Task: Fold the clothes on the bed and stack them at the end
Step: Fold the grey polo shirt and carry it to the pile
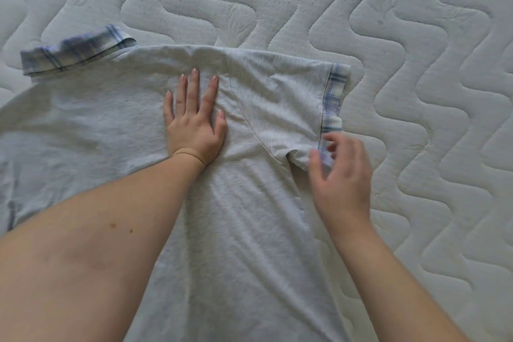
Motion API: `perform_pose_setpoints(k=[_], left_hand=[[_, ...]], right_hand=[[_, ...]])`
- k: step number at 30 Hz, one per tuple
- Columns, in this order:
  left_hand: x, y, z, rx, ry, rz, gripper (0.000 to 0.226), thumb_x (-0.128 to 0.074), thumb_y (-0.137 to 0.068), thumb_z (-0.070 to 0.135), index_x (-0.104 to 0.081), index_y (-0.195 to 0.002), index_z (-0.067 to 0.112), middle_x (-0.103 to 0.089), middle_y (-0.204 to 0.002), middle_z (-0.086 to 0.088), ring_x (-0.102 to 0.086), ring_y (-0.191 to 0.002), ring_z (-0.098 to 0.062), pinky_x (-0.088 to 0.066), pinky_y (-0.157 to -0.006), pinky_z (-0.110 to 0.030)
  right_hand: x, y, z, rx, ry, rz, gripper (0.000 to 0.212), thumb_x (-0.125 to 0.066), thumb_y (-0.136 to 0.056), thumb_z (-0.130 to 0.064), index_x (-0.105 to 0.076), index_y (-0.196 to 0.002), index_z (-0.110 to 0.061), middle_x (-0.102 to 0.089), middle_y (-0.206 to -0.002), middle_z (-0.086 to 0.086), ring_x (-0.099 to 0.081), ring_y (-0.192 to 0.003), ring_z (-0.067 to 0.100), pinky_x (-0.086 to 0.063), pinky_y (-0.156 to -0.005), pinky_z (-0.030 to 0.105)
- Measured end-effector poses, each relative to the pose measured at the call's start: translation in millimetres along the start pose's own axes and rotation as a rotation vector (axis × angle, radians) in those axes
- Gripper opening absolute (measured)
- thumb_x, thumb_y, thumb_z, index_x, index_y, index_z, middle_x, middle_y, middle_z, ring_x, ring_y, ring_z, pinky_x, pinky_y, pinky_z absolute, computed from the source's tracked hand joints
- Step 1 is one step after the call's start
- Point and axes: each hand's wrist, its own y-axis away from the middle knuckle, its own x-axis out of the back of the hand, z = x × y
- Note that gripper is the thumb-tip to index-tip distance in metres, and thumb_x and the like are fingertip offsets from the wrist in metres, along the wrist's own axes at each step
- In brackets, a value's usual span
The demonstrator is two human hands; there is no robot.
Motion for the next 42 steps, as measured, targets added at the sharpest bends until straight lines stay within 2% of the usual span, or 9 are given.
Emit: perform_pose_setpoints(k=[5,9,12,16,20,24,31,36,42], left_hand=[[1,0,1,-0.003,-0.001,0.001,0.064,-0.023,-0.094,0.049,-0.01,-0.156,0.038,-0.007,-0.166,-0.001,-0.004,-0.152,-0.021,-0.002,-0.122,-0.047],[1,0,1,-0.002,0.003,0.005,0.064,-0.023,-0.094,0.05,-0.012,-0.156,0.037,-0.008,-0.166,-0.002,-0.004,-0.152,-0.021,0.0,-0.121,-0.046],[2,1,1,-0.003,-0.001,0.003,0.064,-0.023,-0.095,0.05,-0.013,-0.156,0.036,-0.008,-0.166,-0.002,-0.004,-0.152,-0.02,0.0,-0.122,-0.046],[3,2,3,-0.007,-0.004,0.025,0.063,-0.026,-0.095,0.049,-0.018,-0.156,0.035,-0.012,-0.165,-0.003,-0.008,-0.152,-0.022,-0.004,-0.122,-0.047],[2,2,3,-0.021,-0.006,0.044,0.063,-0.027,-0.095,0.05,-0.021,-0.155,0.034,-0.015,-0.165,-0.005,-0.011,-0.152,-0.024,-0.006,-0.121,-0.048],[1,2,3,-0.046,-0.018,0.074,0.062,-0.032,-0.094,0.05,-0.026,-0.154,0.035,-0.018,-0.164,-0.009,-0.015,-0.151,-0.029,-0.011,-0.121,-0.052],[-1,0,-1,-0.082,-0.037,0.108,0.06,-0.039,-0.092,0.047,-0.035,-0.151,0.038,-0.024,-0.162,-0.012,-0.02,-0.15,-0.031,-0.016,-0.118,-0.055],[1,0,-1,-0.093,-0.003,0.126,0.06,-0.044,-0.089,0.045,-0.041,-0.148,0.035,-0.028,-0.16,-0.011,-0.024,-0.148,-0.032,-0.016,-0.119,-0.054],[-5,0,-2,-0.103,-0.022,0.126,0.063,-0.046,-0.088,0.046,-0.036,-0.15,0.038,-0.024,-0.162,-0.009,-0.02,-0.15,-0.031,-0.016,-0.119,-0.054]], right_hand=[[-30,0,-19,0.068,0.209,-0.338,0.06,-0.066,-0.087,-0.045,-0.05,-0.137,-0.015,-0.05,-0.132,0.005,-0.044,-0.122,0.025,-0.032,-0.103,0.038],[-41,-1,-26,0.085,0.193,-0.293,0.02,-0.064,-0.089,-0.026,-0.062,-0.106,-0.014,-0.061,-0.1,0.004,-0.059,-0.089,0.024,-0.042,-0.073,0.033],[-37,3,-31,0.078,0.205,-0.297,0.014,-0.061,-0.091,-0.026,-0.062,-0.098,-0.014,-0.063,-0.091,0.003,-0.062,-0.076,0.026,-0.036,-0.059,0.03],[-30,-7,-32,0.067,0.249,-0.368,0.037,-0.05,-0.095,-0.053,-0.063,-0.103,-0.019,-0.065,-0.098,-0.001,-0.059,-0.092,0.024,-0.044,-0.076,0.038],[-31,-48,-53,0.2,0.016,-0.168,0.029,-0.053,-0.098,-0.037,-0.067,-0.109,-0.015,-0.066,-0.106,0.002,-0.056,-0.101,0.025,-0.039,-0.09,0.037],[-63,-112,-86,0.212,-0.005,-0.175,0.031,-0.05,-0.099,-0.036,-0.062,-0.124,-0.02,-0.06,-0.126,-0.001,-0.046,-0.121,0.023,-0.029,-0.101,0.035],[-112,-192,-139,0.243,0.435,-0.531,0.048,-0.067,-0.085,-0.053,-0.062,-0.12,-0.021,-0.053,-0.131,0.009,-0.042,-0.126,0.03,-0.034,-0.101,0.037],[-103,-195,-138,0.288,0.34,-0.482,0.024,-0.068,-0.09,-0.03,-0.059,-0.103,-0.013,-0.066,-0.108,0.015,-0.062,-0.101,0.035,-0.036,-0.073,0.036],[-111,-183,-123,0.278,0.354,-0.336,0.021,-0.054,-0.097,-0.034,-0.056,-0.109,-0.017,-0.058,-0.117,0.008,-0.05,-0.111,0.031,-0.031,-0.089,0.038]])
